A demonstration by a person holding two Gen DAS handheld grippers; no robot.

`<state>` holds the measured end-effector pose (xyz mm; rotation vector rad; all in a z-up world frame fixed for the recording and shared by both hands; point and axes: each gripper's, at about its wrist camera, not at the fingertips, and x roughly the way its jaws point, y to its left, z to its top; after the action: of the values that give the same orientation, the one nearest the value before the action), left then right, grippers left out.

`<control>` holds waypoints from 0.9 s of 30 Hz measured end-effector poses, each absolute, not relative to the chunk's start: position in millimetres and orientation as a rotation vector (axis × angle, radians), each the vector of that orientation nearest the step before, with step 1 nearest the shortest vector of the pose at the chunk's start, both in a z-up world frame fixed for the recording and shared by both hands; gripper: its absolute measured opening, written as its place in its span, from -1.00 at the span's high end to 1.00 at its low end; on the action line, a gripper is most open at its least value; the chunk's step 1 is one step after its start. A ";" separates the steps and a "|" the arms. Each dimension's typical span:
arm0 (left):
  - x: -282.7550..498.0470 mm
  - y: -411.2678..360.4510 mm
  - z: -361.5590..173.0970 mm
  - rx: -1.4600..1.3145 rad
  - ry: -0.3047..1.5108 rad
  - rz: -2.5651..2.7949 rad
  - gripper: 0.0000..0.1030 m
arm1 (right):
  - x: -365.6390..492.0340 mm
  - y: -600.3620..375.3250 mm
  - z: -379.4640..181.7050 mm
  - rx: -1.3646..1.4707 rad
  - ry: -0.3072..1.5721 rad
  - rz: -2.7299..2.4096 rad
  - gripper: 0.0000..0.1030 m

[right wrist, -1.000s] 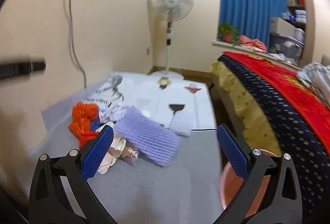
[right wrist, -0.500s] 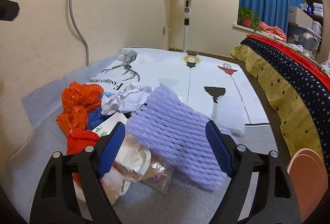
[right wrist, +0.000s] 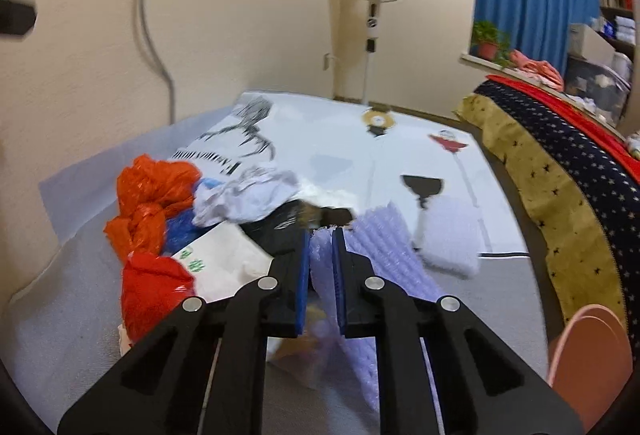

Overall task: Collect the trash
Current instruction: 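Reach the right tool to the lavender foam net and close on it, then grasp the red plastic bag with the left tool while the right tool holds the foam net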

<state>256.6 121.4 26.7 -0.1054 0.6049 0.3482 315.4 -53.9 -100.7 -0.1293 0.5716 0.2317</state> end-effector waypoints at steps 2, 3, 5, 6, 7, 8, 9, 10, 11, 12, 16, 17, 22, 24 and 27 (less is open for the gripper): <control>256.5 121.8 27.0 -0.106 0.602 0.350 -0.82 | 311.9 -66.1 -89.4 -0.109 0.564 0.239 0.79; 256.6 121.7 27.1 -0.103 0.600 0.351 -0.82 | 309.3 -71.5 -83.3 -0.105 0.557 0.241 0.79; 255.6 120.9 27.8 -0.099 0.590 0.349 -0.82 | 300.9 -84.1 -67.4 -0.100 0.535 0.240 0.79; 254.9 120.3 27.7 -0.099 0.586 0.346 -0.82 | 296.6 -90.5 -59.6 -0.096 0.528 0.239 0.79; 254.2 119.7 28.1 -0.100 0.580 0.342 -0.82 | 291.3 -98.2 -50.3 -0.090 0.521 0.236 0.79; 253.6 119.1 28.1 -0.101 0.576 0.337 -0.82 | 284.8 -106.2 -40.2 -0.083 0.512 0.232 0.79; 252.6 118.6 28.0 -0.102 0.573 0.332 -0.82 | 278.7 -112.7 -31.8 -0.079 0.506 0.228 0.79; 251.4 118.5 27.8 -0.104 0.568 0.327 -0.82 | 271.6 -120.1 -22.2 -0.072 0.496 0.222 0.79; 250.3 117.7 27.7 -0.108 0.563 0.322 -0.82 | 265.5 -127.6 -12.6 -0.064 0.489 0.212 0.79; 249.2 117.1 27.8 -0.113 0.557 0.315 -0.82 | 261.5 -133.4 -4.7 -0.055 0.490 0.205 0.79; 243.3 113.9 26.7 -0.155 0.546 0.275 -0.82 | 234.6 -160.5 28.1 0.007 0.486 0.205 0.79; 241.6 111.5 25.5 -0.163 0.544 0.268 -0.82 | 224.6 -168.5 36.5 0.014 0.481 0.202 0.79; 234.9 84.7 11.3 -0.170 0.566 0.210 -0.82 | 182.1 -194.7 52.2 0.011 0.492 0.178 0.79; 233.0 70.2 0.6 -0.162 0.575 0.186 -0.82 | 166.5 -203.4 51.4 0.009 0.497 0.170 0.79; 236.1 59.5 -16.2 -0.155 0.592 0.167 -0.82 | 154.0 -213.1 48.1 0.011 0.492 0.156 0.79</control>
<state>236.1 59.5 -16.2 -0.1550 0.5918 0.1668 154.0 -213.1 48.1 0.0115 0.4919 0.1563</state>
